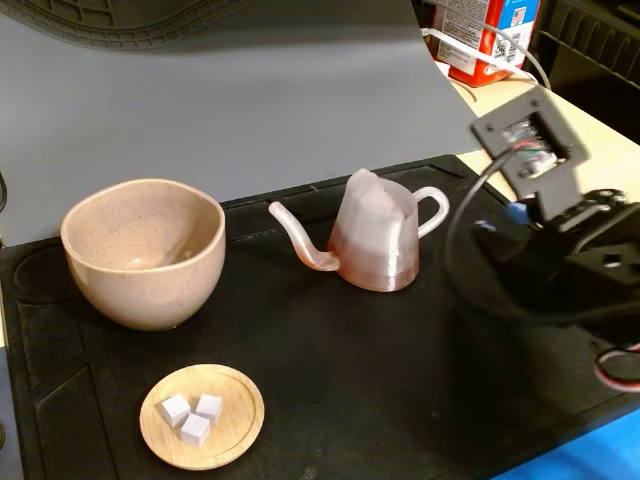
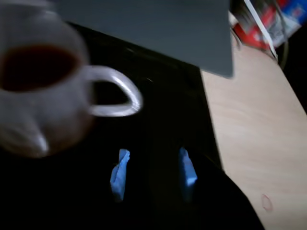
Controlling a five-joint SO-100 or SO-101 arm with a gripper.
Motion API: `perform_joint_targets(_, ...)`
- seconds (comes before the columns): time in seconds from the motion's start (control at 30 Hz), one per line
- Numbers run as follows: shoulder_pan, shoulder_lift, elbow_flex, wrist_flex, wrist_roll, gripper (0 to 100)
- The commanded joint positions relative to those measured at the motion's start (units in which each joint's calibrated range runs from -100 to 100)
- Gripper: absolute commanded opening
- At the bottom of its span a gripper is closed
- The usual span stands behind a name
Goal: Pick up a kettle and pour liquid into a cup.
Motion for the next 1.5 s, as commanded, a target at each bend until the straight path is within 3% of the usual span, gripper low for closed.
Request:
perform_joint_targets(0.0,0.80,0.75,-3.93,-0.35,0.32,14)
perform_joint_targets(0.13,0.50,6.72,-8.83,-1.13,5.30,14)
perform_joint_targets(0.33,0.27,7.49,-10.64,-0.44,5.30,15)
perform_joint_targets(0.4,0.12,7.49,-10.73,-0.27,5.30,21)
perform_joint_targets(0.47,0.04,7.49,-11.10,-0.27,5.30,22)
perform_joint_targets(0.67,-3.31,13.21,-17.36,-0.35,5.04,22)
perform_joint_targets(1.47,-0.87,18.41,-25.71,-1.05,5.30,21)
